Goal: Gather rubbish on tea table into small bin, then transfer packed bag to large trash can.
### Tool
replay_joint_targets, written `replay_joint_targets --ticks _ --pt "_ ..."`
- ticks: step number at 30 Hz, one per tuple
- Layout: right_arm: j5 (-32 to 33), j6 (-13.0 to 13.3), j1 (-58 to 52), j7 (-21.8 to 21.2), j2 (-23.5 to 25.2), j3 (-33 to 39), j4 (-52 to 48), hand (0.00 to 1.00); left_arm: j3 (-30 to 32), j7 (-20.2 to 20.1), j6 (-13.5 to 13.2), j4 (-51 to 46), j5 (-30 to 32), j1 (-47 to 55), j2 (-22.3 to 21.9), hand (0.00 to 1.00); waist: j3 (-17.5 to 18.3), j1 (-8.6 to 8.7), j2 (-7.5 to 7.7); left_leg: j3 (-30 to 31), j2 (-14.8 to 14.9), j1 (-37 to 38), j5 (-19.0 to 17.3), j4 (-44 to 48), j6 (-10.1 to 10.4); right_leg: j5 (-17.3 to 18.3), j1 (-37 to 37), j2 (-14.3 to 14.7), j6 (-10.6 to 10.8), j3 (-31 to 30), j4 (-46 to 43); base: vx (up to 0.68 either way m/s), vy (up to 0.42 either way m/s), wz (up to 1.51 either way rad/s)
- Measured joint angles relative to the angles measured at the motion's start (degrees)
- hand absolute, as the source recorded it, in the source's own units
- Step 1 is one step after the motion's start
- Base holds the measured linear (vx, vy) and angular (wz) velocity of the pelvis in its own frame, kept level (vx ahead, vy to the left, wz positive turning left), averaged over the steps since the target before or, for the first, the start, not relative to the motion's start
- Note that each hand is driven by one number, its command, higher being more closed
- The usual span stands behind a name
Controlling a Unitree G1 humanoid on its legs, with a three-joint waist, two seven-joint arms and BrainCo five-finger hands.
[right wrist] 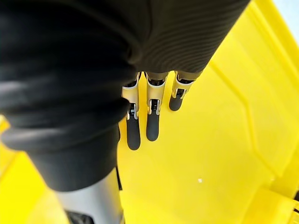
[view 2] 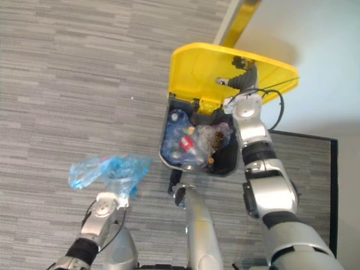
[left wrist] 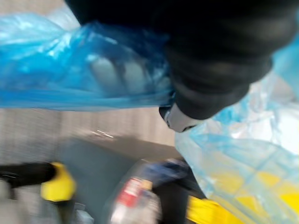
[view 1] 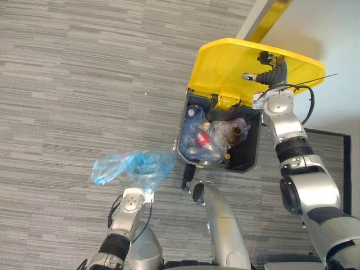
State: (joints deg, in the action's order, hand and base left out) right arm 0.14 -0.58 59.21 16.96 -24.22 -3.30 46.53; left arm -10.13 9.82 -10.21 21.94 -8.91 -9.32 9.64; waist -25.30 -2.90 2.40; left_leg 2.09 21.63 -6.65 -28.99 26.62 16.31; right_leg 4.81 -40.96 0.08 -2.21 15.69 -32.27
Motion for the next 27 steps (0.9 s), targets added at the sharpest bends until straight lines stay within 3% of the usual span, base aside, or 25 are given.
replay_joint_targets --ticks 7,16,27 --pt "2.2 -0.7 1.8 -0.1 -0.6 -1.6 2.1 0.0 -2.9 -0.1 -0.8 -6.5 -3.0 -1.7 0.3 1.0 0.0 0.04 -0.01 0.7 -0.3 -0.4 0.0 0.5 0.0 -0.7 0.8 -0.6 -1.0 0.5 0.4 -0.01 0.045 0.06" --pt "2.2 -1.7 3.7 -1.1 -1.1 -1.8 2.3 0.0 -10.4 -1.3 -1.9 -19.1 -4.9 -8.4 0.1 1.0 -0.2 1.44 -0.33 1.7 -1.0 -1.2 0.0 1.9 0.1 -0.8 0.9 -1.7 -1.1 0.6 0.4 0.01 0.048 0.05" --pt "2.1 -1.8 8.0 -2.7 -1.8 -4.2 5.8 0.0 -14.6 -1.0 -3.0 -22.9 -5.4 -19.2 -2.6 1.0 -0.7 3.0 -1.2 1.6 -1.1 -1.4 -0.3 2.6 0.2 -1.0 1.1 -1.6 -0.9 0.4 1.4 -0.01 0.015 -0.01"
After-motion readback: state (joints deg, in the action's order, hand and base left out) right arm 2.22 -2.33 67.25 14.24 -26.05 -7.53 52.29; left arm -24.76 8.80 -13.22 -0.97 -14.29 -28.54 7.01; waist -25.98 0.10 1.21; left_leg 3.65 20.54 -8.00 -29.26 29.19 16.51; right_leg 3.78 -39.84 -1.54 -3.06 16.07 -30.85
